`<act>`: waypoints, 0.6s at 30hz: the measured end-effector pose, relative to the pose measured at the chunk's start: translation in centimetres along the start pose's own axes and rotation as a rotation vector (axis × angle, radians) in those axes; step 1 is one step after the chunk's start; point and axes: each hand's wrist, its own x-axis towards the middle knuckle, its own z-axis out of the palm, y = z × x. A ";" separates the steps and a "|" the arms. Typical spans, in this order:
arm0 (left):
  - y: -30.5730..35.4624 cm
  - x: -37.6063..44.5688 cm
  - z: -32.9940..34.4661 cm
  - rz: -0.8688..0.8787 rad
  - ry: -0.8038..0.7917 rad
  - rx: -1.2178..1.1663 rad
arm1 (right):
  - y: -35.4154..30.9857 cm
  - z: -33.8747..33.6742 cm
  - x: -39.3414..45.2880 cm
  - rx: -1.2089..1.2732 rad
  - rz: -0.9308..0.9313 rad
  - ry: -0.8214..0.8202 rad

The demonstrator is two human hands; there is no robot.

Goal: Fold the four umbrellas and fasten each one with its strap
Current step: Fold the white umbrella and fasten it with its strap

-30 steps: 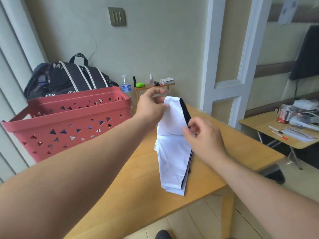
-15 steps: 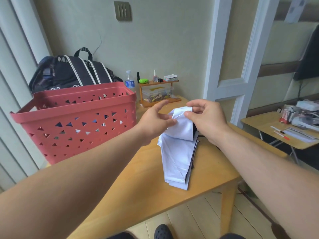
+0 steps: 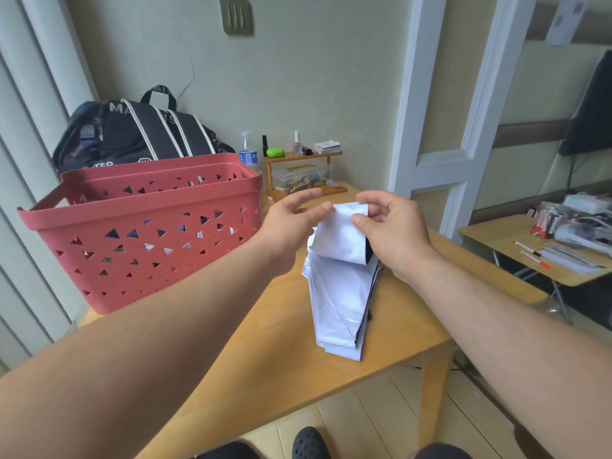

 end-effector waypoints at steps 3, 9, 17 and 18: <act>0.2 0.1 0.2 -0.047 0.039 -0.141 | -0.2 0.4 -0.1 0.009 0.009 -0.005; -0.1 -0.5 0.5 0.041 -0.039 -0.141 | -1.1 0.6 0.4 -0.089 -0.032 0.029; -1.5 -0.9 1.6 0.143 0.026 -0.017 | -1.3 0.3 1.5 -0.098 0.035 -0.033; -1.7 -0.9 1.7 0.127 0.023 -0.047 | -1.3 0.3 1.5 -0.016 0.067 -0.038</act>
